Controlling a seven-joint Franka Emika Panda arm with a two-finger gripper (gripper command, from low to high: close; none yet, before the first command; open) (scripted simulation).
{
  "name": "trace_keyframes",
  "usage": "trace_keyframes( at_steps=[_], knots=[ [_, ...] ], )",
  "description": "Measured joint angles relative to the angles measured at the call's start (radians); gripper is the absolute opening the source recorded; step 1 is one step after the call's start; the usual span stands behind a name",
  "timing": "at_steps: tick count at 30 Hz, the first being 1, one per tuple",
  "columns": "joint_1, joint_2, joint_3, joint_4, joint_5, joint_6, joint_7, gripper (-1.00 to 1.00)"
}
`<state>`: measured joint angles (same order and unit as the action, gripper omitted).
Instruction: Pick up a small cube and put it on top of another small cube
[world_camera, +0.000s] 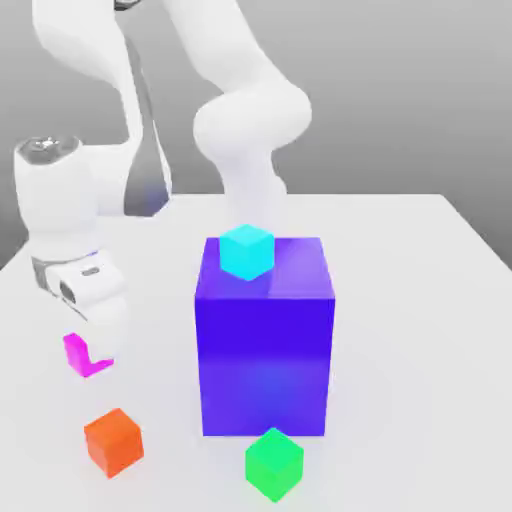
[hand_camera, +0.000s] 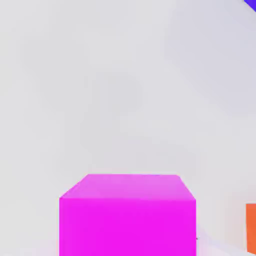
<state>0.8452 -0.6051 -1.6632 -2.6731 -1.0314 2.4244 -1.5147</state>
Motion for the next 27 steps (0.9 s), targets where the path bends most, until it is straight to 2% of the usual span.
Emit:
trace_keyframes(
  at_steps=[6, 13, 20, 27],
  knots=[
    [-0.056, -0.073, 0.194, 0.024, 0.099, -0.146, -0.065, -1.00],
    [0.025, -0.107, 0.306, 0.065, 0.182, -0.233, -0.067, -1.00],
    [0.201, -0.080, 0.316, 0.104, 0.231, -0.230, -0.023, -1.00],
    [0.455, -0.008, 0.215, 0.134, 0.239, -0.152, 0.049, -1.00]
  ],
)
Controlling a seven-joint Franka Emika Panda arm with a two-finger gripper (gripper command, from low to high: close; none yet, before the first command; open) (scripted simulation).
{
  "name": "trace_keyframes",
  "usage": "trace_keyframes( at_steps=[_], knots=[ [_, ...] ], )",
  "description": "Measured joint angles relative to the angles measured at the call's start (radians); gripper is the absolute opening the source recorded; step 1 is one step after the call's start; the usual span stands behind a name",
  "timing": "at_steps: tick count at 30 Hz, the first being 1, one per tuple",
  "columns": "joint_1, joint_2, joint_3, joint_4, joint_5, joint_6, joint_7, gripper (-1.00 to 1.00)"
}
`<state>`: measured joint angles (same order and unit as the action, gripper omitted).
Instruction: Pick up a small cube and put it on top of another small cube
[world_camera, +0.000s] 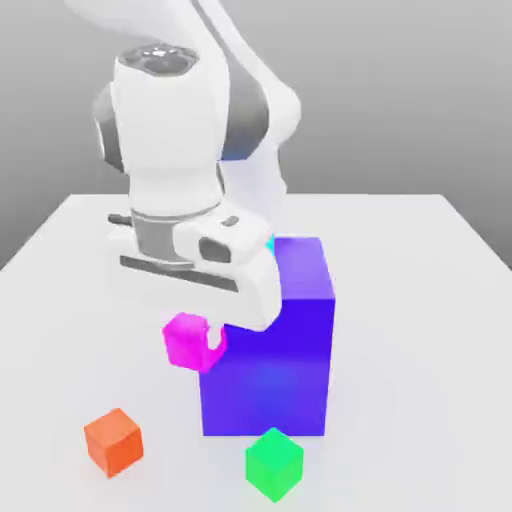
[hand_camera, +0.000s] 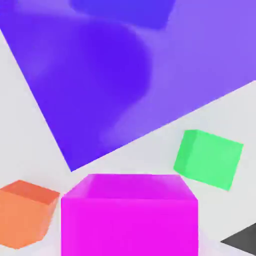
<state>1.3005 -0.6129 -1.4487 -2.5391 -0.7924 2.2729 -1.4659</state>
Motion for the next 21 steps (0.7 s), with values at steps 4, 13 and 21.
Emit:
trace_keyframes(
  at_steps=[4, 13, 21],
  knots=[
    [0.187, 0.040, -0.119, 0.013, -0.027, 0.062, 0.059, -1.00],
    [0.543, 0.003, -0.459, 0.052, -0.214, 0.173, 0.214, -1.00],
    [0.616, -0.033, -0.556, 0.063, -0.289, 0.199, 0.262, 1.00]
  ],
)
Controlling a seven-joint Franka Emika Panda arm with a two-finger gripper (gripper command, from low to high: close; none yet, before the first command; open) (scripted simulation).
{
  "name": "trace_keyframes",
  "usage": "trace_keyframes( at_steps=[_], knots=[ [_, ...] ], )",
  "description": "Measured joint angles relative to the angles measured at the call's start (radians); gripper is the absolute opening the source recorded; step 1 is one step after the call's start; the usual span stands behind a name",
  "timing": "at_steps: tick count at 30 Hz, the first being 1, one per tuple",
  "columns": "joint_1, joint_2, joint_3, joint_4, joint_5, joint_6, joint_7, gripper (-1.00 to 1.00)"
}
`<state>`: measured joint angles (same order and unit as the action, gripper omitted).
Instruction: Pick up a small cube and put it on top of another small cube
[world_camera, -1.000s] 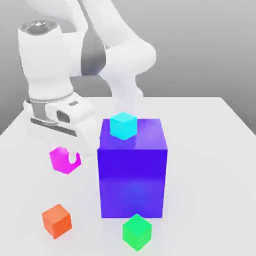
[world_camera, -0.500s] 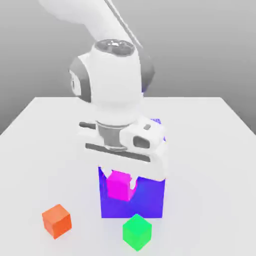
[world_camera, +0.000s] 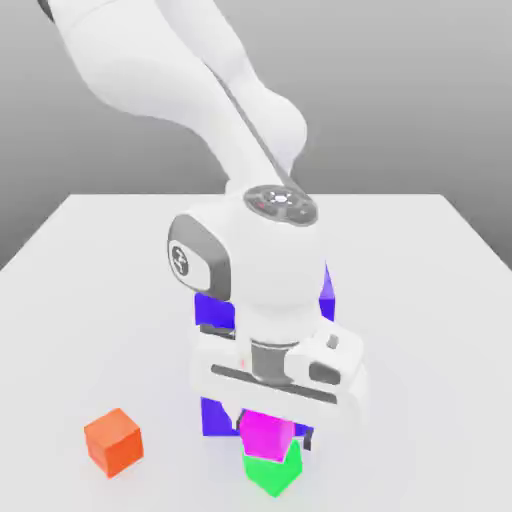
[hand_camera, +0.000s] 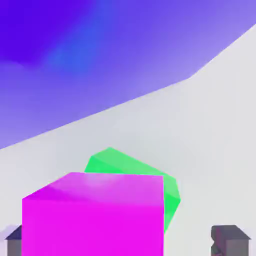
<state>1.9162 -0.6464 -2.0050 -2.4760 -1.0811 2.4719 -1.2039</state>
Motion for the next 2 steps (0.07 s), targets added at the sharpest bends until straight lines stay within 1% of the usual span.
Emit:
trace_keyframes(
  at_steps=[1, 2],
  knots=[
    [0.008, -0.005, -0.011, 0.001, -0.009, 0.004, 0.006, 1.00],
    [-0.001, -0.001, 0.002, 0.000, 0.001, 0.000, -0.001, 1.00]
  ],
)
